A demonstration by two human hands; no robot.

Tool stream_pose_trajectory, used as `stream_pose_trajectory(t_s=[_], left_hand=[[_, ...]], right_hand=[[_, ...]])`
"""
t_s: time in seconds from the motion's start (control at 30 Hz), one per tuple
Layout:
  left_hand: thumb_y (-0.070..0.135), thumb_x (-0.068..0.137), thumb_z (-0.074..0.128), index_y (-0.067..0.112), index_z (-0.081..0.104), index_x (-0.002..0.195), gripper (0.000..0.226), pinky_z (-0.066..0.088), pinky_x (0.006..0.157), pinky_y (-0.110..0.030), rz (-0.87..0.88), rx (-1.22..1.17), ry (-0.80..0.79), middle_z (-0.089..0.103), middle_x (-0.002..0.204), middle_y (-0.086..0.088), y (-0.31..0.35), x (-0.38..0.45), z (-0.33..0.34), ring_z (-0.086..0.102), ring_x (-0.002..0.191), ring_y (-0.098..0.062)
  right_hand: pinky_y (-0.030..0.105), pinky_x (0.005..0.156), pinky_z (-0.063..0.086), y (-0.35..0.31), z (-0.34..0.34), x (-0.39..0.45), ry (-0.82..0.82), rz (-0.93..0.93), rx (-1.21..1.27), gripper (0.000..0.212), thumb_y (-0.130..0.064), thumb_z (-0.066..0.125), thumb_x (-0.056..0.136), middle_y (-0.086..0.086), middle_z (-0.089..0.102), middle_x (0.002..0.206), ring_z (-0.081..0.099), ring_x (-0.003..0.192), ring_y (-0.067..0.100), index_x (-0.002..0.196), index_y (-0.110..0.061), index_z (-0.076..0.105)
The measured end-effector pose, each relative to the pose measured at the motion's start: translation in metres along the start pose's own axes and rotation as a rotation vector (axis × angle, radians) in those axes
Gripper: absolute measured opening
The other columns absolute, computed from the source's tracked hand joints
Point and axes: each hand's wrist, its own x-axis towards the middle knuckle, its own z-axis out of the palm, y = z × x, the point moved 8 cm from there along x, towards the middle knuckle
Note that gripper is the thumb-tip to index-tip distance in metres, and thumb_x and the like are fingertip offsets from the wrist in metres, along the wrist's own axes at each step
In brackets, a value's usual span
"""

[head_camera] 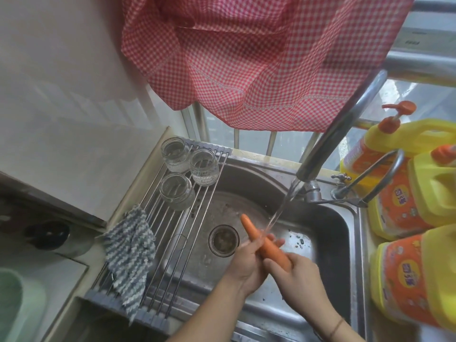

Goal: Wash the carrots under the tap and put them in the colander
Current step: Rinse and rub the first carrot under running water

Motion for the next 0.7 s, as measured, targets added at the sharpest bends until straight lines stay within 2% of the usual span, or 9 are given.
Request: stream_pose_trajectory(t_s=[0.03,0.07,0.17,0.23,0.3,0.4,0.47,0.6,0.7], left_hand=[[0.003,0.091,0.053,0.004,0.051,0.110,0.020,0.058,0.080,-0.043,0.009,-0.030,-0.027,0.063,0.090,-0.013,0.001,0.000,0.000,0.068,0.089,-0.030],[-0.002,0.088,0.055,0.005,0.049,0.113,0.026,0.057,0.079,-0.044,0.018,-0.030,-0.043,0.062,0.089,-0.014,0.003,0.000,-0.002,0.067,0.086,-0.030],[-0.002,0.075,0.070,0.008,0.046,0.113,0.046,0.054,0.077,-0.041,0.057,0.006,-0.090,0.059,0.083,-0.016,0.006,0.002,-0.003,0.063,0.077,-0.029],[0.007,0.071,0.082,0.010,0.045,0.112,0.056,0.051,0.077,-0.039,0.089,0.048,-0.106,0.057,0.085,-0.014,0.006,0.005,-0.002,0.060,0.077,-0.026],[0.018,0.073,0.083,0.012,0.045,0.112,0.054,0.050,0.073,-0.038,0.110,0.072,-0.057,0.057,0.083,-0.012,0.005,0.008,0.000,0.059,0.073,-0.023],[0.046,0.090,0.064,0.015,0.046,0.094,0.036,0.046,0.050,-0.027,0.121,0.080,0.152,0.050,0.065,-0.003,0.005,0.010,0.001,0.049,0.052,-0.016],[0.056,0.095,0.050,0.017,0.043,0.080,0.042,0.039,0.041,-0.022,0.108,0.117,0.257,0.044,0.055,0.001,0.009,0.009,0.005,0.042,0.042,-0.012],[0.065,0.095,0.038,0.019,0.039,0.062,0.056,0.034,0.042,-0.021,-0.016,0.336,0.328,0.039,0.044,0.003,0.012,0.007,0.011,0.037,0.035,-0.011],[0.073,0.091,0.031,0.018,0.040,0.062,0.064,0.034,0.045,-0.024,-0.117,0.326,0.349,0.036,0.044,0.003,0.014,0.005,0.013,0.036,0.035,-0.013]], right_hand=[[0.029,0.044,0.040,0.010,0.006,-0.002,-0.056,0.122,0.213,0.030,-0.036,0.068,0.082,-0.001,0.057,0.049,0.050,0.041,0.016,0.065,-0.013,0.059],[0.024,0.038,0.032,0.020,0.015,-0.006,-0.118,0.257,0.439,0.033,-0.036,0.066,0.084,0.002,0.051,0.047,0.041,0.037,0.016,0.067,-0.009,0.058],[0.012,0.033,0.017,0.027,0.043,-0.024,-0.355,0.614,0.993,0.034,-0.040,0.055,0.089,0.011,0.047,0.055,0.027,0.031,0.010,0.094,-0.006,0.059],[0.008,0.030,0.017,0.023,0.052,-0.029,-0.451,0.700,1.221,0.035,-0.040,0.052,0.088,0.013,0.046,0.056,0.026,0.025,0.009,0.098,-0.007,0.057],[0.008,0.027,0.019,0.020,0.055,-0.030,-0.442,0.702,1.345,0.036,-0.039,0.052,0.088,0.013,0.045,0.057,0.026,0.023,0.009,0.097,-0.005,0.059],[0.009,0.029,0.018,0.021,0.059,-0.031,-0.368,0.631,1.273,0.032,-0.039,0.050,0.092,0.012,0.046,0.058,0.026,0.026,0.008,0.101,-0.010,0.061],[0.012,0.032,0.018,0.025,0.060,-0.031,-0.281,0.571,1.109,0.035,-0.037,0.051,0.094,0.013,0.048,0.057,0.027,0.030,0.010,0.095,-0.003,0.059],[0.019,0.040,0.023,0.025,0.048,-0.031,-0.123,0.390,0.744,0.035,-0.029,0.056,0.093,0.013,0.050,0.053,0.035,0.036,0.016,0.072,-0.002,0.060],[0.023,0.040,0.033,0.027,0.037,-0.032,-0.056,0.260,0.433,0.036,-0.029,0.063,0.089,0.004,0.055,0.047,0.045,0.039,0.019,0.061,-0.007,0.057]])
